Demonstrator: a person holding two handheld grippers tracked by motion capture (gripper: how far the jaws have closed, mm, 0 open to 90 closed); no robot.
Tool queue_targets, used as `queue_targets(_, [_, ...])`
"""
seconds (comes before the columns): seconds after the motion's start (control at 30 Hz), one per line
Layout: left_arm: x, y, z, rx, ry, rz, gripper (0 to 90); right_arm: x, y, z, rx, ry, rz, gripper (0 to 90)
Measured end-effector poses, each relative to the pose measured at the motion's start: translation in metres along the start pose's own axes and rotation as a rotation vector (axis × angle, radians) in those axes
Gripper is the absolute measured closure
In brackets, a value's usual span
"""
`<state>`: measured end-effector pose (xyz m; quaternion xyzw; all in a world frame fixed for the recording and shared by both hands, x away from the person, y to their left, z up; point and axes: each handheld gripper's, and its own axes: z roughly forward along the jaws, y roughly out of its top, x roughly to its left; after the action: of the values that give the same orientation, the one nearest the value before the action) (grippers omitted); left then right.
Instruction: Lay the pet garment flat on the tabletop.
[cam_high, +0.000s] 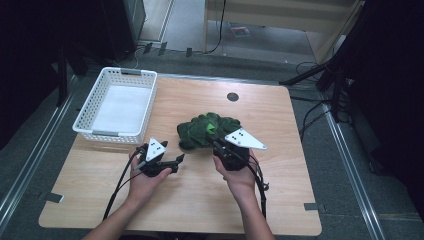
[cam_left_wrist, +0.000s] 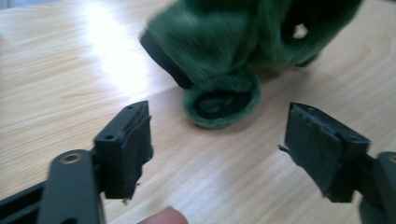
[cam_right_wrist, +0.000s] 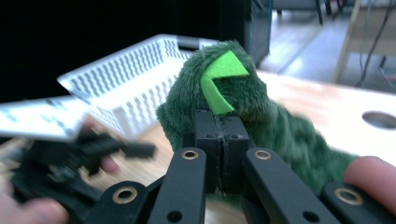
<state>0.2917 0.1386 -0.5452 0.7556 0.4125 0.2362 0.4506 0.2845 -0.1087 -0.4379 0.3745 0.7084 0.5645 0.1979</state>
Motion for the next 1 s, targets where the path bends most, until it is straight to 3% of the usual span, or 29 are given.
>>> queue_targets(0.23, [-0.003,0.005,0.001,0.002,-0.048,-0.001,18.8,0.010,0.019,-0.020,-0.067,0.056,-0.012,90.0])
queue_targets(0.3, [-0.004,0.007,-0.002,-0.026,-0.079,0.006,18.7,0.014,0.025,-0.027,-0.087,0.070,-0.012,90.0])
queue_targets(0.43, [-0.013,0.015,-0.014,-0.109,-0.204,0.076,22.5,0.022,0.037,-0.041,-0.126,0.101,-0.029,90.0])
queue_targets(0.47, [-0.017,0.017,-0.021,-0.158,-0.232,0.104,28.9,0.024,0.040,-0.044,-0.136,0.108,-0.033,90.0])
queue_targets(0.5, [-0.021,0.021,-0.029,-0.214,-0.247,0.136,41.9,0.026,0.043,-0.048,-0.149,0.119,-0.036,90.0])
queue_targets(0.57, [-0.026,0.026,-0.038,-0.256,-0.295,0.170,56.9,0.028,0.050,-0.056,-0.174,0.148,-0.031,90.0])
queue_targets(0.63, [-0.028,0.032,-0.044,-0.269,-0.387,0.176,72.6,0.026,0.054,-0.061,-0.187,0.153,-0.015,90.0])
queue_targets(0.67, [-0.028,0.033,-0.044,-0.258,-0.424,0.165,75.0,0.018,0.051,-0.055,-0.160,0.089,-0.033,90.0])
queue_targets(0.7, [-0.027,0.033,-0.042,-0.232,-0.435,0.151,75.0,0.018,0.051,-0.055,-0.160,0.089,-0.033,90.0])
queue_targets(0.77, [-0.023,0.027,-0.031,-0.144,-0.460,0.088,77.6,-0.003,0.038,-0.036,-0.093,0.010,0.007,89.4])
queue_targets(0.8, [-0.018,0.023,-0.022,-0.079,-0.447,0.042,77.8,-0.018,0.026,-0.024,-0.053,-0.051,0.061,87.1])
queue_targets(0.87, [-0.007,0.014,-0.006,0.048,-0.425,-0.081,77.2,-0.053,-0.002,-0.001,0.064,-0.148,0.237,71.3])
queue_targets(0.9, [-0.002,0.009,-0.003,0.068,-0.413,-0.141,76.8,-0.066,-0.015,0.006,0.113,-0.181,0.290,66.9])
queue_targets(0.93, [0.003,0.006,-0.001,0.079,-0.395,-0.178,75.7,-0.074,-0.025,0.008,0.137,-0.193,0.319,63.8])
queue_targets(1.0, [0.012,0.005,0.000,0.089,-0.343,-0.187,71.1,-0.083,-0.029,0.003,0.133,-0.182,0.328,55.0])
